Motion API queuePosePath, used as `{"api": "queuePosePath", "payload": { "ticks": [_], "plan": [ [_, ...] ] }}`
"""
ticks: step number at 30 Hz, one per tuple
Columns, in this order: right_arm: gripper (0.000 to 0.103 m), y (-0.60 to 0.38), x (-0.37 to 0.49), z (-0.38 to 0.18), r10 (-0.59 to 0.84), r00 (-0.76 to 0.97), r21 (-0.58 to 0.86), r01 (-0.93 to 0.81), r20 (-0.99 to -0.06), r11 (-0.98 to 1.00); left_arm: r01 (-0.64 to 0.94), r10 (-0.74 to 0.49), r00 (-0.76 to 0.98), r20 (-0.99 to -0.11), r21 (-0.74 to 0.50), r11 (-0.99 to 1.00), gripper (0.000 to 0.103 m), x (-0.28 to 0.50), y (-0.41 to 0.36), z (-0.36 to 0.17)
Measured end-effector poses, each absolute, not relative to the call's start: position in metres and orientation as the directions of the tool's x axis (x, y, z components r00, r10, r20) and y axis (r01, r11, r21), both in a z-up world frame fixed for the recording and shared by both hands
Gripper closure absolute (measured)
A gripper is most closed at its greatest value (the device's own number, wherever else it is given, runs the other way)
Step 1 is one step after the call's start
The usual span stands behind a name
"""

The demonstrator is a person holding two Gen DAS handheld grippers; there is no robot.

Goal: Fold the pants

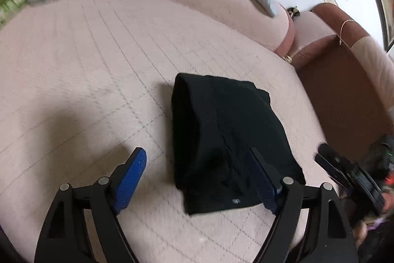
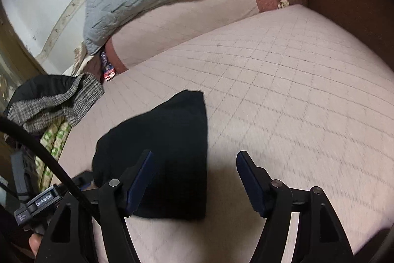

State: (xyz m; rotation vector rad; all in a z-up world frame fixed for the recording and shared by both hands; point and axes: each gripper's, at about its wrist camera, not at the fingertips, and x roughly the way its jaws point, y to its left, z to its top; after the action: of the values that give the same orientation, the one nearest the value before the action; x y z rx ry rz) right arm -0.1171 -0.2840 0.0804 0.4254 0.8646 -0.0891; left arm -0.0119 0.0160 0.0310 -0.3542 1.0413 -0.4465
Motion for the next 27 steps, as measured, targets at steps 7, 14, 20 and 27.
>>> {"api": "queuePosePath", "payload": {
  "ticks": [7,14,20,27],
  "plan": [
    [0.028,-0.309,-0.057,0.025,0.262,0.555,0.473,0.276,-0.789,0.837,0.300,-0.673,0.272,-0.688,-0.604,0.738,0.019,0.028,-0.005,0.004],
    [0.027,-0.298,-0.023,-0.001,0.422,0.527,0.583,0.182,-0.737,0.791,0.298,-0.775,0.219,-0.593,-0.715,0.632,0.000,0.042,-0.030,-0.007],
    [0.071,-0.290,-0.013,0.008,0.396,0.485,0.537,0.194,-0.780,0.821,0.283,-0.799,0.173,-0.576,-0.748,0.600,0.036,0.045,-0.039,-0.005],
    [0.080,-0.278,-0.014,0.033,0.366,0.499,0.513,0.195,-0.786,0.836,0.258,-0.817,0.184,-0.547,-0.775,0.577,0.054,0.046,-0.023,-0.002]
  ]
}}
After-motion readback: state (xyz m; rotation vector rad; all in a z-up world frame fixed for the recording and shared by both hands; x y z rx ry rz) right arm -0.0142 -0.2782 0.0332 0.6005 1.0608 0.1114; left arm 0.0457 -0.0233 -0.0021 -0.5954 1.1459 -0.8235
